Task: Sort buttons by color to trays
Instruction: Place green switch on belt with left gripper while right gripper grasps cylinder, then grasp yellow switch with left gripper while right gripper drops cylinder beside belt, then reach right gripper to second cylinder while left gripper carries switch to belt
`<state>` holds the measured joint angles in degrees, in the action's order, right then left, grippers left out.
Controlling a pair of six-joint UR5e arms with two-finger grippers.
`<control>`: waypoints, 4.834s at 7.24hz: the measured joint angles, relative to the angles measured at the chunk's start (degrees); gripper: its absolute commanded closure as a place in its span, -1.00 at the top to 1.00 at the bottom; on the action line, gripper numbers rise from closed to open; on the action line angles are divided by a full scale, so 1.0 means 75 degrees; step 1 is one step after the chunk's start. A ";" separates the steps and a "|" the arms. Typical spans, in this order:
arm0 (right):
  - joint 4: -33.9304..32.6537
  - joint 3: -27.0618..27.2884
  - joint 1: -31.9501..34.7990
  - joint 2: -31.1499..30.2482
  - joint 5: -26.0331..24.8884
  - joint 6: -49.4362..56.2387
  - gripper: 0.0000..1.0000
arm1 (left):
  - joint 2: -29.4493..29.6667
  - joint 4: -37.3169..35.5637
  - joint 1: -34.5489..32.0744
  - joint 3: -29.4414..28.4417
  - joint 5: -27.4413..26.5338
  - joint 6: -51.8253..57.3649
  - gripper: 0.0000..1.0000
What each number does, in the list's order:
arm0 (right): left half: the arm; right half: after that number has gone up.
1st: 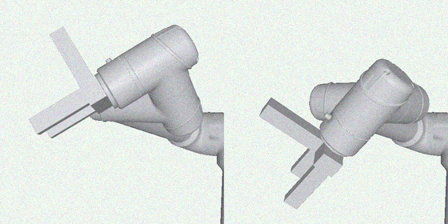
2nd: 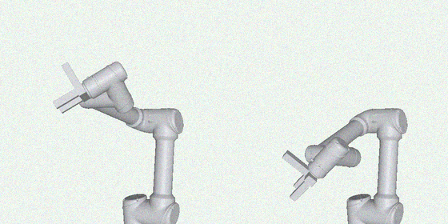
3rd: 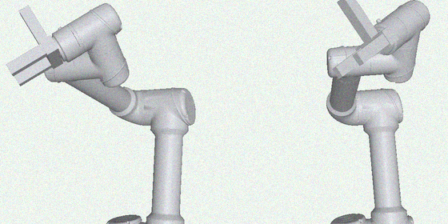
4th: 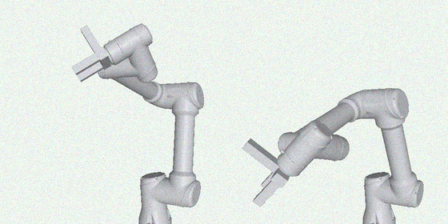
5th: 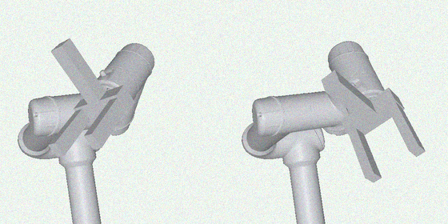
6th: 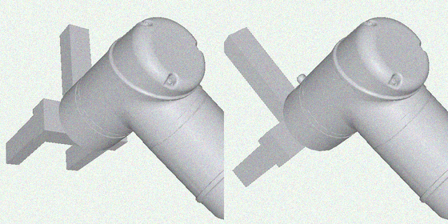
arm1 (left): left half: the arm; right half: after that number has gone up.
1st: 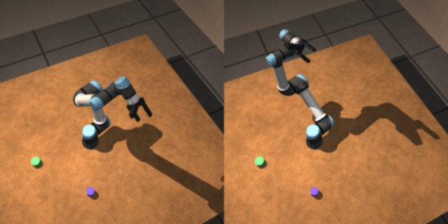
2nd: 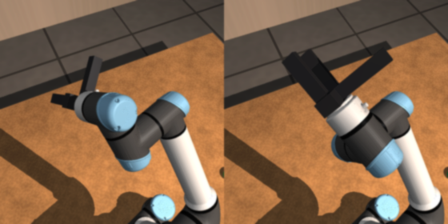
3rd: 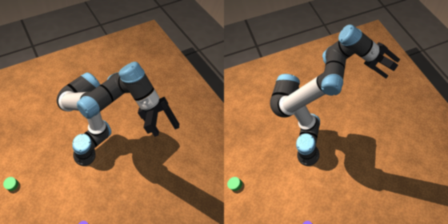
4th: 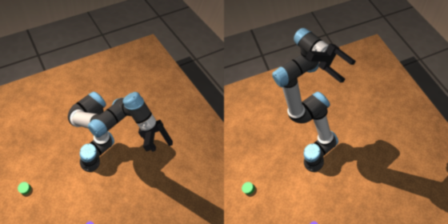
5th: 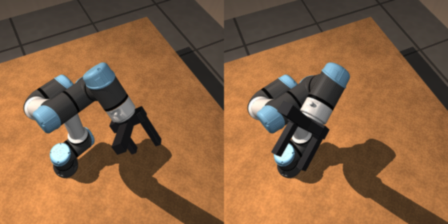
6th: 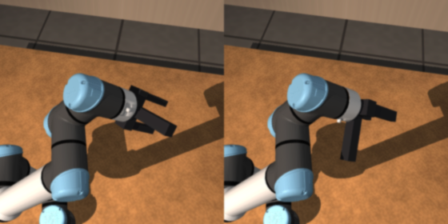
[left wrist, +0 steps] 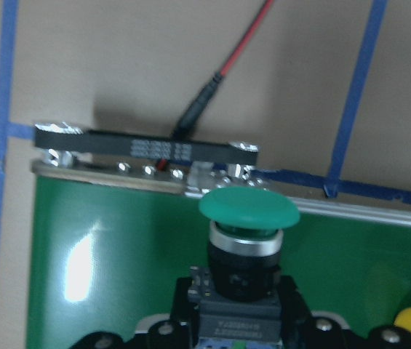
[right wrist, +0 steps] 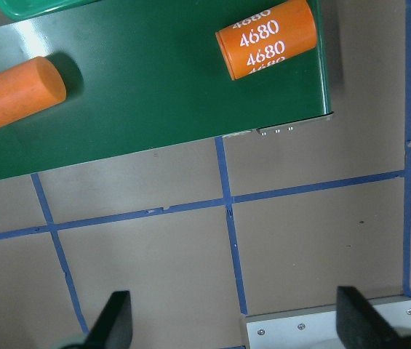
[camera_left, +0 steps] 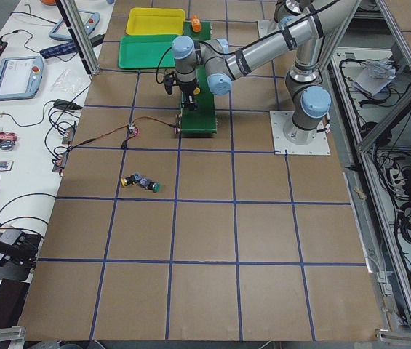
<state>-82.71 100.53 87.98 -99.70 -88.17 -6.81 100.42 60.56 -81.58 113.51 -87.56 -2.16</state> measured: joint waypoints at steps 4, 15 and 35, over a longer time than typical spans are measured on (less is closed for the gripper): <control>-0.0031 0.0205 0.0000 -0.0024 -0.0005 -0.0006 1.00 | -0.0198 -0.0322 -0.0045 0.0292 0.0009 0.0113 1.00; -0.0037 0.0240 0.0000 -0.0018 -0.0003 -0.0049 1.00 | 0.3540 0.1053 0.2593 -0.4874 -0.0404 0.2740 1.00; -0.4039 0.0354 0.1966 0.2637 0.0374 -0.9812 1.00 | 0.0551 0.2562 0.1821 -0.1868 0.0050 0.3063 -1.00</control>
<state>-113.00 103.18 102.72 -79.93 -85.36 -80.40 104.55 79.78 -67.92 99.50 -87.18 20.82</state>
